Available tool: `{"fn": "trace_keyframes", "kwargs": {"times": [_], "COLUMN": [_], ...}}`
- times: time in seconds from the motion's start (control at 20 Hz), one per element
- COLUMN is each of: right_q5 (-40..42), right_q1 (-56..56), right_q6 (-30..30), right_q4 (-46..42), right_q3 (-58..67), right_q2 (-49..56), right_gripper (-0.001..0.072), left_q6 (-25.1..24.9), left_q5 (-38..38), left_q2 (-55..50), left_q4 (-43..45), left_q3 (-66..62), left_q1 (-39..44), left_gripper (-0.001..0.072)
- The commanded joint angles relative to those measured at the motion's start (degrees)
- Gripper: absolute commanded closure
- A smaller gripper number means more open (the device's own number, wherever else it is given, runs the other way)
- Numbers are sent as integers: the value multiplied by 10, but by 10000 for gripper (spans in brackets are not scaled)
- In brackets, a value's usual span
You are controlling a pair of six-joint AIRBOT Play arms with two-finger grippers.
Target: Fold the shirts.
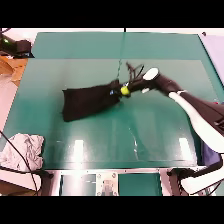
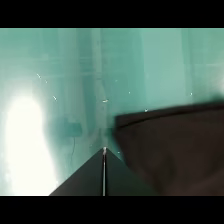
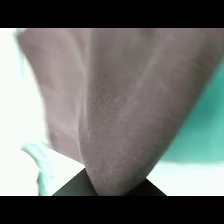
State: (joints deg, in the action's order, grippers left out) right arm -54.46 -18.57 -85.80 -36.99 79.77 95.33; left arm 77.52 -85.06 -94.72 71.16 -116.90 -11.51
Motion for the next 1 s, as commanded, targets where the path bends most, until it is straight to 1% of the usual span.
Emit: {"fn": "trace_keyframes", "kwargs": {"times": [0.0, 0.15, 0.3, 0.5, 0.65, 0.8, 0.95], "right_q5": [-39, -80, -110, -161, -202, -240, -241], "right_q1": [70, 194, 345, 548, 669, 741, 772], "right_q6": [-21, -58, -68, -68, -66, -67, -93], "right_q4": [-26, -70, -92, -93, -120, -160, -198], "right_q3": [73, 102, 102, 102, 102, 100, 100], "right_q2": [-62, -126, -176, -195, -196, -204, -241], "right_gripper": [698, 698, 698, 698, 698, 698, 698], "left_q6": [0, 0, 0, 0, 0, 0, 0], "left_q5": [-3, -12, -15, -15, -15, -16, -16], "left_q2": [0, 0, 0, 0, 0, 0, 0], "left_q4": [0, 0, 0, 0, 0, 0, 0], "left_q3": [0, 0, 0, 0, 0, 0, 0], "left_q1": [0, 0, 0, 0, 0, 0, 0], "left_gripper": [680, 680, 680, 681, 680, 680, 680]}}
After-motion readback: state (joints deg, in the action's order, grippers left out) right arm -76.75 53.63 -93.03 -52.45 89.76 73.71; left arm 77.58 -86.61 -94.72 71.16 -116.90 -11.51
